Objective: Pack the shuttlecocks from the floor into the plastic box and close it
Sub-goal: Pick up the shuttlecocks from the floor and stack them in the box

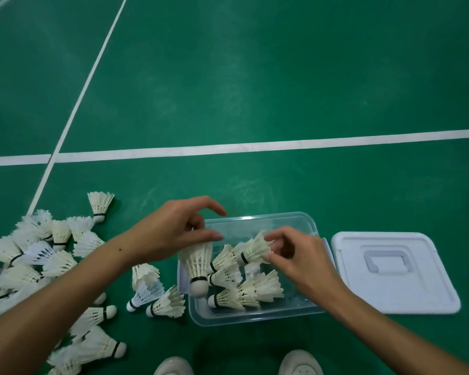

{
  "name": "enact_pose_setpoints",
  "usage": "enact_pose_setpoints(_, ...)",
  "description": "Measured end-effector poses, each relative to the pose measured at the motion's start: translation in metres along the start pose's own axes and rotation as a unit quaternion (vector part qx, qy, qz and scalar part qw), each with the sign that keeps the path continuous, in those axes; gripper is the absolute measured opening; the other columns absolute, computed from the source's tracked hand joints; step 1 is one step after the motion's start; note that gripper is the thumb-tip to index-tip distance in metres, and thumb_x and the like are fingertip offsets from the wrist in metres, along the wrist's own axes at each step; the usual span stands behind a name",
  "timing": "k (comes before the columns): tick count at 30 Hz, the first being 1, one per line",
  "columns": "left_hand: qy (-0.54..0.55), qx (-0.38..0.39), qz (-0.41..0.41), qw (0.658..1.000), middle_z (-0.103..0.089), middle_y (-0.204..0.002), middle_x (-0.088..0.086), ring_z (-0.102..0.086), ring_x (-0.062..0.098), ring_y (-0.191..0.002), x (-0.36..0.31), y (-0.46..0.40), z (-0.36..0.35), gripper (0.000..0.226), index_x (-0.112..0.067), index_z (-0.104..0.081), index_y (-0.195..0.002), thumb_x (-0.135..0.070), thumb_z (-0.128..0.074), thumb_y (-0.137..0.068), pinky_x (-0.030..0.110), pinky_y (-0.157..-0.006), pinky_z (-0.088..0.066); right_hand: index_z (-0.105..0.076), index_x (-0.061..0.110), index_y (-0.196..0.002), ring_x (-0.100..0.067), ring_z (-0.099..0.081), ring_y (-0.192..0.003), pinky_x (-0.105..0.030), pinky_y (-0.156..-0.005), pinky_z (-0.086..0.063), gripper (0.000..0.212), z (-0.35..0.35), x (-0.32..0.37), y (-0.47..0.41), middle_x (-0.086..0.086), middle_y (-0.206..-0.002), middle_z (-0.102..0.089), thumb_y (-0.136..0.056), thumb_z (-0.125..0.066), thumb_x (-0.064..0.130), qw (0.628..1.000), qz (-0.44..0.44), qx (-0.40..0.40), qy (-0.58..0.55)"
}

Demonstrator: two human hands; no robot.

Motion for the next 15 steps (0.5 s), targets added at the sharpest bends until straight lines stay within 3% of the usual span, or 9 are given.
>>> enact_pose_setpoints(7, 0.033, -0.022, 0.018, 0.999, -0.045, -0.055, -0.006, -0.034, 0.006, -0.053, 0.02, 0.019, 0.009, 0.03, -0.04, -0.066, -0.115, -0.052, -0.07, -0.088, 0.029, -0.054, -0.026, -0.062, 0.031, -0.118, -0.005, -0.07, -0.078, -0.028, -0.074, -0.061, 0.042, -0.036, -0.02, 0.0, 0.009, -0.089, -0.068, -0.086, -0.087, 0.018, 0.996, -0.043, 0.069, 0.039)
enact_pose_setpoints(12, 0.037, -0.034, 0.006, 0.999, -0.052, -0.057, -0.005, -0.038, 0.007, -0.053, 0.013, 0.019, 0.008, 0.031, -0.038, -0.068, -0.114, -0.053, -0.07, -0.087, 0.027, -0.053, -0.028, -0.061, 0.029, -0.117, -0.002, -0.067, -0.078, -0.027, -0.074, -0.061, 0.041, -0.066, -0.015, -0.009, 0.012, -0.088, -0.068, -0.086, -0.084, 0.015, 0.99, -0.013, 0.111, 0.092)
enact_pose_setpoints(15, 0.034, -0.045, 0.006, 0.998, -0.06, -0.06, -0.01, -0.045, 0.006, -0.054, 0.01, 0.017, 0.008, 0.033, -0.038, -0.069, -0.112, -0.053, -0.072, -0.084, 0.024, -0.054, -0.033, -0.061, 0.027, -0.106, -0.002, -0.068, -0.077, -0.034, -0.075, -0.062, 0.033, -0.082, -0.018, -0.011, 0.012, -0.083, -0.07, -0.086, -0.084, 0.015, 0.988, -0.013, 0.123, 0.088)
Point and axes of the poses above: each hand's wrist, its own y-axis away from the middle knuckle, its own z-axis out of the back of the hand, x = y × z, the point moved 7 cm from there along -y, towards the middle knuckle
